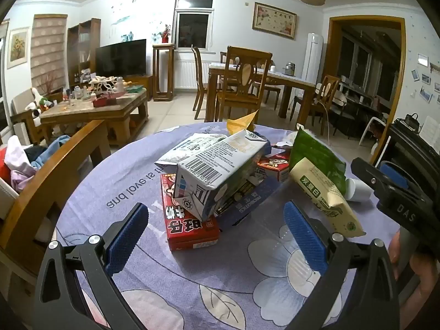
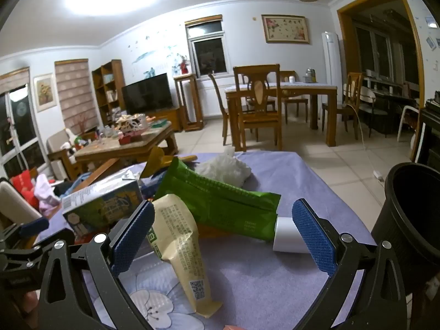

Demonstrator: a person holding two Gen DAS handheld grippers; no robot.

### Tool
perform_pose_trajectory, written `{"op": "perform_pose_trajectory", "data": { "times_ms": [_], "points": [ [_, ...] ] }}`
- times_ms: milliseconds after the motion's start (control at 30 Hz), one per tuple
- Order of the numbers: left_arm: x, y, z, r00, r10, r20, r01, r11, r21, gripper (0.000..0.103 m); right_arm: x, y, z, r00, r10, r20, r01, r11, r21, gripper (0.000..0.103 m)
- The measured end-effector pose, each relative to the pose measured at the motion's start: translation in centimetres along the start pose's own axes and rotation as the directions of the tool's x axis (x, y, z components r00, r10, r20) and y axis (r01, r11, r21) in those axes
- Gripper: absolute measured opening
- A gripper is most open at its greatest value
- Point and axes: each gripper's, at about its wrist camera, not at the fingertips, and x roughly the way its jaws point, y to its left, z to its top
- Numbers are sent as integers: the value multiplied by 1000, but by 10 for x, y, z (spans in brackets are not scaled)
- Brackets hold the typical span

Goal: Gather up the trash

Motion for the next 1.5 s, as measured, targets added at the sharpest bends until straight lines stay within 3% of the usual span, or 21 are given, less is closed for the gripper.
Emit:
{"op": "perform_pose_trajectory", "data": {
  "times_ms": [1500],
  "points": [
    [-1, 0, 0, 1000, -1, 16, 1, 1000, 0, 98, 1, 0, 0, 1000, -4, -6, 4, 1000, -2, 99]
  ]
}}
